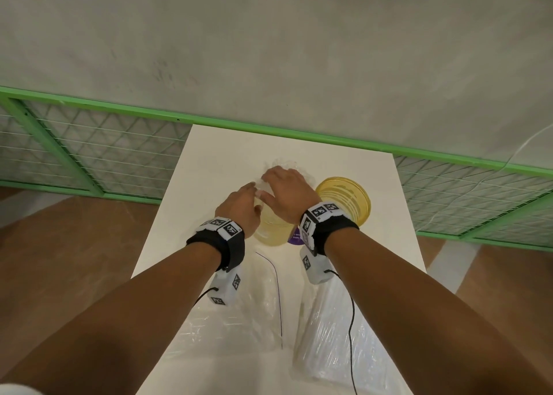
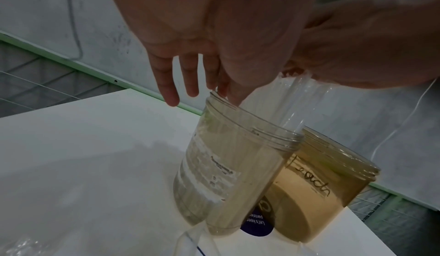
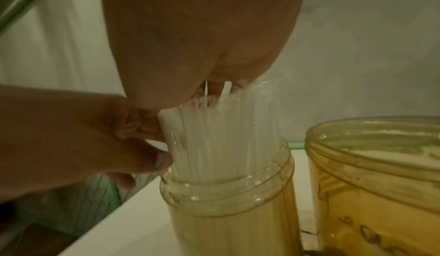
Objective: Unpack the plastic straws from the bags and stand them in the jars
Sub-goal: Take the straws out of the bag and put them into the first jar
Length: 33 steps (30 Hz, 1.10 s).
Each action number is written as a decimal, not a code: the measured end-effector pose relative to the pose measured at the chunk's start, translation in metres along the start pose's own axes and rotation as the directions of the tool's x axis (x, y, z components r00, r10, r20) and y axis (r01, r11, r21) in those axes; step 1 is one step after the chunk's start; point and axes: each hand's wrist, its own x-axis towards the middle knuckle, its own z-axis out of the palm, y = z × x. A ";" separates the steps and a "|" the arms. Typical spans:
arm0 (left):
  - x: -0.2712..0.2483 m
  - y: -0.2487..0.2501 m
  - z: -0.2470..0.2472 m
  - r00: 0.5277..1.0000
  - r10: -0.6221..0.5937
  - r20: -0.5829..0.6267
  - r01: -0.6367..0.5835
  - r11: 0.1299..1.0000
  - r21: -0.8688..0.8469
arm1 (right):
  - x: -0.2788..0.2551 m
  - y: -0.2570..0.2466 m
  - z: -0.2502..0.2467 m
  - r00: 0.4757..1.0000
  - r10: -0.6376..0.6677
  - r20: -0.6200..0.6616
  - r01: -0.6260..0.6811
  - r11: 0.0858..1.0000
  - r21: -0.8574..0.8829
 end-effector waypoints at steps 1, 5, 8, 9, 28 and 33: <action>0.000 0.000 -0.001 1.000 -0.006 0.002 0.006 1.000 0.001 | 0.001 0.002 -0.001 0.998 -0.001 -0.064 0.003 0.999 0.035; -0.003 0.001 -0.004 1.000 -0.019 -0.010 0.019 1.000 0.005 | -0.001 0.014 0.000 0.991 0.061 -0.123 -0.067 0.996 -0.050; -0.005 0.001 -0.003 1.000 -0.013 -0.020 0.013 1.000 -0.005 | -0.005 0.019 0.005 0.997 0.074 0.000 -0.073 0.979 -0.188; -0.004 0.001 -0.002 1.000 -0.011 -0.022 0.010 1.000 -0.006 | -0.007 0.017 0.003 0.996 0.084 -0.032 -0.088 0.984 -0.155; -0.009 -0.029 0.002 0.995 0.077 -0.069 -0.096 0.937 -0.337 | -0.027 -0.011 -0.014 0.917 -0.160 -0.364 0.131 0.986 -0.104; -0.033 -0.067 0.011 0.997 -0.067 0.031 0.073 0.957 -0.281 | -0.048 -0.038 -0.015 0.982 -0.166 -0.089 0.171 0.984 0.048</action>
